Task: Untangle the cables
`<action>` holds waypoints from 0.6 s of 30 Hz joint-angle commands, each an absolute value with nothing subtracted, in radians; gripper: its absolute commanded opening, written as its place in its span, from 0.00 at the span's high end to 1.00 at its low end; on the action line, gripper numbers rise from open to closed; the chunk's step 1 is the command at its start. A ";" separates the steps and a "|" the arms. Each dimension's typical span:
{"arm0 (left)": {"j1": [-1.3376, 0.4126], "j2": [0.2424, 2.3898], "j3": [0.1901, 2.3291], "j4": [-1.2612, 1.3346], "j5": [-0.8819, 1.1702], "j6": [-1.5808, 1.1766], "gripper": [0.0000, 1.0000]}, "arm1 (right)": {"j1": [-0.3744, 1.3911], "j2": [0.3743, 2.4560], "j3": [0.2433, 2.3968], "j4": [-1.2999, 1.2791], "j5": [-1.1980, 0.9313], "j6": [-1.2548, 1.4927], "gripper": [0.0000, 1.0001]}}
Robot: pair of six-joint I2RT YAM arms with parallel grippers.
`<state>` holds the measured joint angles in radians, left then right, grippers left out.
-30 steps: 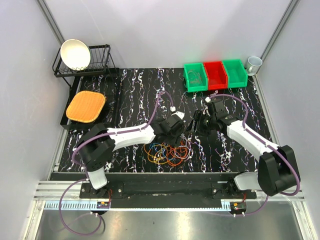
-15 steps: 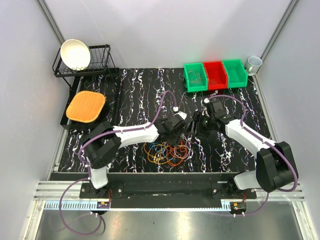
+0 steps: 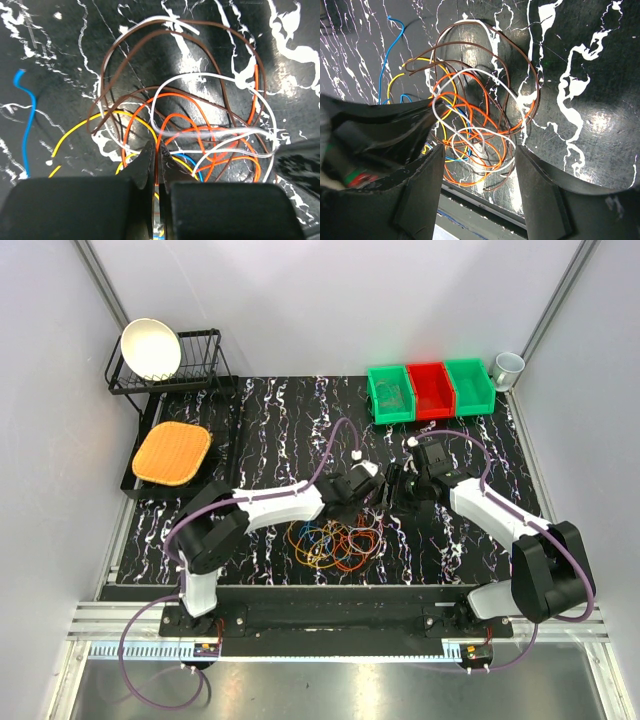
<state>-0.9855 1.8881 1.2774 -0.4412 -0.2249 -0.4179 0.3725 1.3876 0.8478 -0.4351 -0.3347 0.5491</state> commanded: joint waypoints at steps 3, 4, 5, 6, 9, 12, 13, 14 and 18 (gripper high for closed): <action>-0.986 1.729 1.431 -0.639 -0.282 -0.414 1.00 | 0.380 1.361 0.882 -0.433 -0.341 0.541 0.36; -0.986 1.715 1.455 -0.708 -0.279 -0.408 1.00 | 0.380 1.359 0.884 -0.434 -0.344 0.545 0.36; -0.986 1.703 1.479 -0.742 -0.281 -0.408 1.00 | 0.380 1.358 0.885 -0.433 -0.345 0.546 0.36; -0.986 1.677 1.529 -0.774 -0.284 -0.405 1.00 | 0.380 1.356 0.888 -0.434 -0.350 0.546 0.36; -0.986 1.622 1.624 -0.899 -0.305 -0.394 1.00 | 0.380 1.342 0.891 -0.433 -0.354 0.554 0.36; -0.988 1.574 1.715 -0.957 -0.301 -0.394 1.00 | 0.380 1.325 0.891 -0.434 -0.357 0.563 0.36; -0.986 1.565 1.738 -0.968 -0.298 -0.396 1.00 | 0.380 1.321 0.891 -0.433 -0.357 0.568 0.36; -0.986 1.554 1.759 -0.979 -0.296 -0.396 1.00 | 0.380 1.316 0.890 -0.437 -0.359 0.569 0.36; -0.986 1.502 1.859 -1.028 -0.304 -0.402 1.00 | 0.380 1.284 0.879 -0.443 -0.362 0.575 0.36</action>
<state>-0.9855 1.5627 1.7741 -0.9493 -0.2729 -0.4110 0.3725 1.3407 0.8501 -0.4393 -0.3397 0.5602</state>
